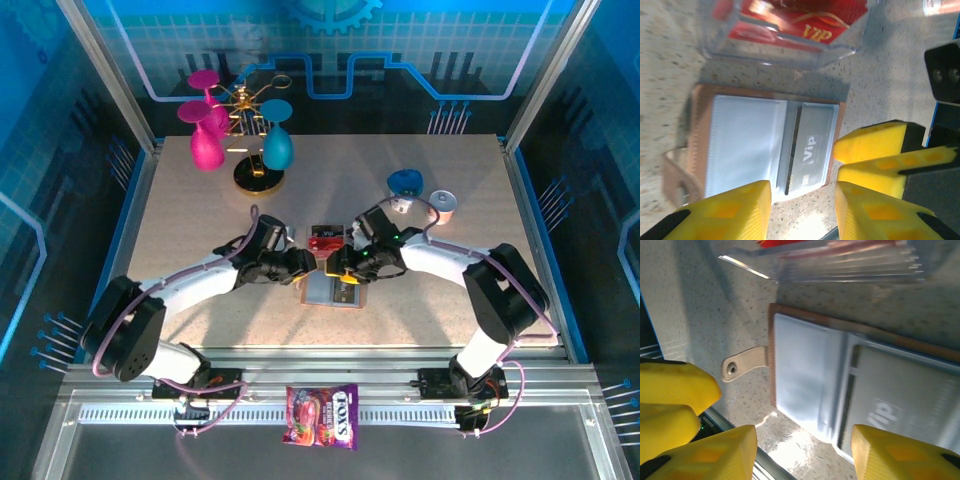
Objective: Take the credit cards out of the card holder
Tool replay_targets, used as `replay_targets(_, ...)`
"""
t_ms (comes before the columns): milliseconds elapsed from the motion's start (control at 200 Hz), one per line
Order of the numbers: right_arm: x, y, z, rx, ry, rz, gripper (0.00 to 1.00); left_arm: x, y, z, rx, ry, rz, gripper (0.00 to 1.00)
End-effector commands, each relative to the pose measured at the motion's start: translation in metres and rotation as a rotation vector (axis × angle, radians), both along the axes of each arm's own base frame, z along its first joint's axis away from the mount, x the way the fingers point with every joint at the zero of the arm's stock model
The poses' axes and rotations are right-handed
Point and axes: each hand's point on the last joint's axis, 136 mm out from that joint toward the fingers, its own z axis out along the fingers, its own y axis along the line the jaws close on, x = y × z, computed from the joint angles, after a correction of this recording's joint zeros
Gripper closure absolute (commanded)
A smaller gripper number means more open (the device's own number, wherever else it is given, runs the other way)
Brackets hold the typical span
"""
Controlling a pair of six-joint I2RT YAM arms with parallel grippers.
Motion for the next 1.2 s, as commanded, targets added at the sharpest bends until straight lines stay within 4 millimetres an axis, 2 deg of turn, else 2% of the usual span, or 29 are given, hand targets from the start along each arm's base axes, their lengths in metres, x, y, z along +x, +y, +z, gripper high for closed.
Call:
replay_targets(0,-0.004,-0.022,-0.005,-0.02,0.008,-0.038,0.46,0.002,-0.029,0.008,-0.067,0.009,-0.058,0.6)
replay_targets(245,-0.008,-0.048,-0.011,-0.036,0.018,-0.089,0.46,-0.004,-0.061,-0.015,-0.116,0.095,-0.119,0.61)
replay_targets(415,-0.012,-0.051,-0.019,-0.03,0.038,-0.097,0.5,-0.008,-0.071,-0.028,-0.126,0.145,-0.151,0.62)
replay_targets(700,-0.013,-0.042,-0.029,0.025,0.072,-0.093,0.57,-0.012,-0.068,-0.043,-0.102,0.188,-0.153,0.63)
replay_targets(1196,-0.012,-0.032,-0.038,0.075,0.102,-0.089,0.59,-0.013,-0.066,-0.054,-0.06,0.215,-0.16,0.63)
